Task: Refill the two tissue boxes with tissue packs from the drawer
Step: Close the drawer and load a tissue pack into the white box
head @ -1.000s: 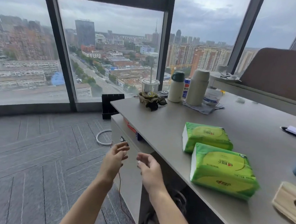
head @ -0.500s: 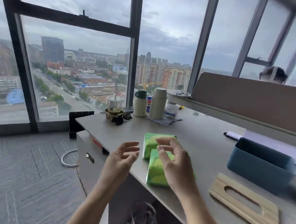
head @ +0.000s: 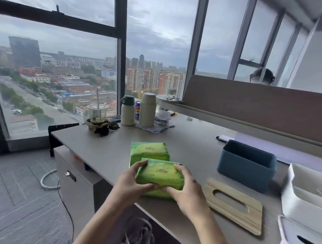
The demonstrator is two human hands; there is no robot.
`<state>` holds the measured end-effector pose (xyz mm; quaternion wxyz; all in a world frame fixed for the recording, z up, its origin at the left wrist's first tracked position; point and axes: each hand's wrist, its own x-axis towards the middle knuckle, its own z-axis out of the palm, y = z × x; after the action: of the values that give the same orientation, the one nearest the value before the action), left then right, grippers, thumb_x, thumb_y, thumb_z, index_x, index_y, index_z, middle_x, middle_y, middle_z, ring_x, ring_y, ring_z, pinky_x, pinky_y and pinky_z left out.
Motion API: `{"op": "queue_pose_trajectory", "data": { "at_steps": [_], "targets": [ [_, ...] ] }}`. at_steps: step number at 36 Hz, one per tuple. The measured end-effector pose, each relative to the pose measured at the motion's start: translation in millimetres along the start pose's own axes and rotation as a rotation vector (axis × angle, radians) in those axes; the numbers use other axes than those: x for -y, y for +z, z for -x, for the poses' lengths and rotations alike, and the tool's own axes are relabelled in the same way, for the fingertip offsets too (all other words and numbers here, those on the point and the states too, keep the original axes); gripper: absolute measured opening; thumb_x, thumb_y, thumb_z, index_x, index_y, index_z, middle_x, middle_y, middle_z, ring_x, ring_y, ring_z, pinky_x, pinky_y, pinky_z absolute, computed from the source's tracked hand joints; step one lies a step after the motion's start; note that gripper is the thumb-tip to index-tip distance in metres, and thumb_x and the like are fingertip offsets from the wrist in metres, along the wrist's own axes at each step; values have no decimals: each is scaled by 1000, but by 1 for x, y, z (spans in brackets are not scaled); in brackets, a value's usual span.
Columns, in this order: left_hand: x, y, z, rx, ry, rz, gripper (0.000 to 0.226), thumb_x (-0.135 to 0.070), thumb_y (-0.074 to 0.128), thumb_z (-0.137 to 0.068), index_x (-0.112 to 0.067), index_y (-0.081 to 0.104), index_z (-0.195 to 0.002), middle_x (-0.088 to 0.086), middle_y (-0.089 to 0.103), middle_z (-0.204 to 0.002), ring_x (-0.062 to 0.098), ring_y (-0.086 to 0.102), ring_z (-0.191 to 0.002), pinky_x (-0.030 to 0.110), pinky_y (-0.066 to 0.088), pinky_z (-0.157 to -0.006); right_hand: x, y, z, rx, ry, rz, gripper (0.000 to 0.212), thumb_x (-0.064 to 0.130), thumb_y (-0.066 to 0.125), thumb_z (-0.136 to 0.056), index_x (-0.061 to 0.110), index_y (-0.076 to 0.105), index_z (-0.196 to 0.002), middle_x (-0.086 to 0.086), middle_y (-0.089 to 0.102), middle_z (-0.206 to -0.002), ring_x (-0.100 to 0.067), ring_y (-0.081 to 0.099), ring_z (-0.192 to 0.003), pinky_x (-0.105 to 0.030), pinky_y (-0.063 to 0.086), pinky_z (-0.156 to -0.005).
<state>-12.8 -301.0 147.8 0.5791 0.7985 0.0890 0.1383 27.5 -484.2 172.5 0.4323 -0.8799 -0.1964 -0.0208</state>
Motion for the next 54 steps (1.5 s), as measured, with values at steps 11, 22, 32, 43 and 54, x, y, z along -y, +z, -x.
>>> {"op": "queue_pose_trajectory", "data": {
  "at_steps": [11,22,32,43,54],
  "targets": [
    [-47,43,-20,-25,175,50,87,-48,89,-41,-47,57,-121,-16,62,-121,10,62,-112,36,51,-98,-15,-52,-3,-214,-66,-70,65,27,83,-71,35,51,-127,9,61,-119,-8,57,-105,-26,48,-93],
    [-135,127,-39,105,387,-72,72,-31,88,-63,-40,55,-127,-19,59,-109,-4,57,-97,4,40,-73,-41,-165,5,-397,-55,-12,63,31,82,-72,35,51,-127,12,62,-113,-7,59,-101,-5,44,-76],
    [-197,225,-55,294,518,-119,76,-50,83,-59,-38,53,-127,-6,61,-121,13,63,-98,28,54,-84,-81,-263,25,-567,23,56,62,27,83,-70,34,54,-124,10,64,-109,-8,59,-99,-11,42,-74],
    [-221,323,-54,415,532,-178,70,-40,83,-68,-34,54,-131,-4,61,-125,12,55,-103,22,39,-81,-150,-327,40,-631,135,139,62,30,85,-67,31,55,-121,7,63,-110,-14,60,-100,-25,45,-76],
    [-207,369,-53,436,453,-298,70,-40,82,-70,-28,53,-132,0,63,-121,18,56,-111,23,41,-81,-191,-343,35,-524,271,293,62,28,83,-69,27,53,-124,1,62,-117,-16,58,-100,-29,44,-78]
  ]
}}
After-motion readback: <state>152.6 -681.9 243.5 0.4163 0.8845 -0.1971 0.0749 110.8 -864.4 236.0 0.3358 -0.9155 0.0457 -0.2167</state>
